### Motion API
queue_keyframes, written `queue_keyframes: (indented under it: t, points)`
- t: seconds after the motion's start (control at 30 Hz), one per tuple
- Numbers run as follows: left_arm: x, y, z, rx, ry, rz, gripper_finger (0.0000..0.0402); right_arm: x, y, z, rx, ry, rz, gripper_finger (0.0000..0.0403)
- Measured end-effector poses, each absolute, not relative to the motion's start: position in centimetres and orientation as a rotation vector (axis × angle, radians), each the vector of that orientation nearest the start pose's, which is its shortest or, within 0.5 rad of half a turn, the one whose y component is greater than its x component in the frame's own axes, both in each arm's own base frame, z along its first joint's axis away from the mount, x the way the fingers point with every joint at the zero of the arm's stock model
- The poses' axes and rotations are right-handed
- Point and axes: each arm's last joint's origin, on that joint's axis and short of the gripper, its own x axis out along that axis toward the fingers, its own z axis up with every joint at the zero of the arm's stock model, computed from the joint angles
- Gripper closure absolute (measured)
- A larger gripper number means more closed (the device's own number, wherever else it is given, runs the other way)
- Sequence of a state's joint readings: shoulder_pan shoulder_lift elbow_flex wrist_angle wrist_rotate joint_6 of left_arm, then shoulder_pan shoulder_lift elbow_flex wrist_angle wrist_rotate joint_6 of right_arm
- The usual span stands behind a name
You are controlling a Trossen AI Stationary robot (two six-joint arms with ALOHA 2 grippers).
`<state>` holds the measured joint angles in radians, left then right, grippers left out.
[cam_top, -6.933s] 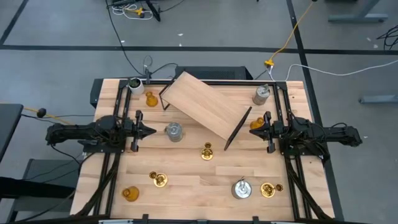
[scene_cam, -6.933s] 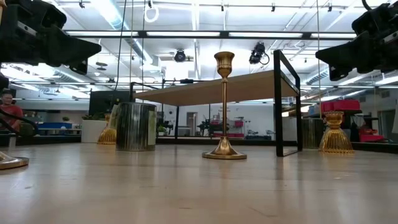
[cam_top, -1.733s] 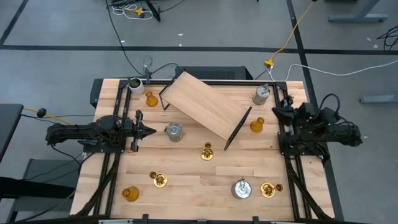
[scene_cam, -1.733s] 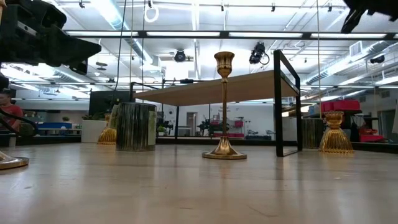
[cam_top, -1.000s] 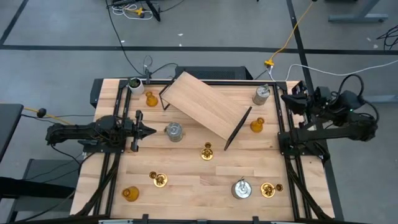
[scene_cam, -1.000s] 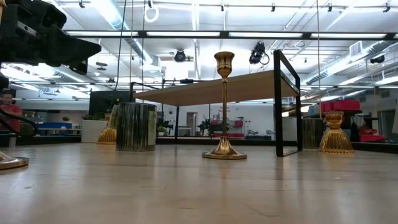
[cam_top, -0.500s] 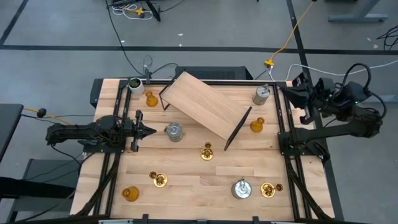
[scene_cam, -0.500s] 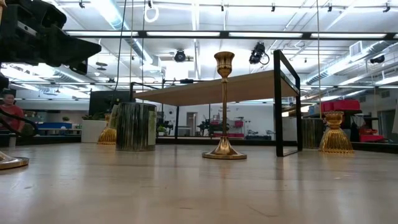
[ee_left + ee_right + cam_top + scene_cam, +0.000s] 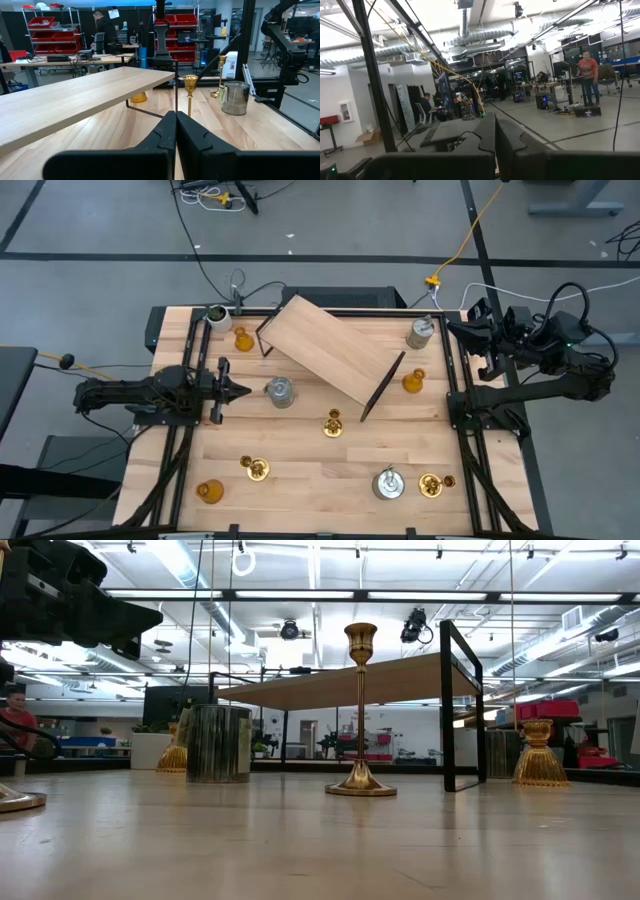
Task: Pick & Place candle stick holders
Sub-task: Put the top right scented candle on the shelf
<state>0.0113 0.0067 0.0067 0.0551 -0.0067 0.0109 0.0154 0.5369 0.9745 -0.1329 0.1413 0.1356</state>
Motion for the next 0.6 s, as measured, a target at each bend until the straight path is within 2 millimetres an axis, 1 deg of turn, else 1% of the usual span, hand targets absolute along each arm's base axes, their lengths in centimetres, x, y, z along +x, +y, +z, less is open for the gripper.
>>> queue_keyframes:
  t: [0.33, 0.47, 0.6]
  points:
    - [9.7, 0.1, 17.1, 0.011, -0.056, 0.018, 0.0390, 8.5, -0.3, 42.5, 0.127, -0.299, -0.110, 0.0401]
    - [9.8, 0.1, 17.1, 0.011, -0.055, 0.017, 0.0390, 9.1, -0.3, 42.4, 0.125, -0.280, -0.111, 0.0401]
    - [9.7, 0.1, 17.1, 0.011, -0.056, 0.018, 0.0390, 10.1, -0.3, 42.1, 0.113, -0.246, -0.114, 0.0401]
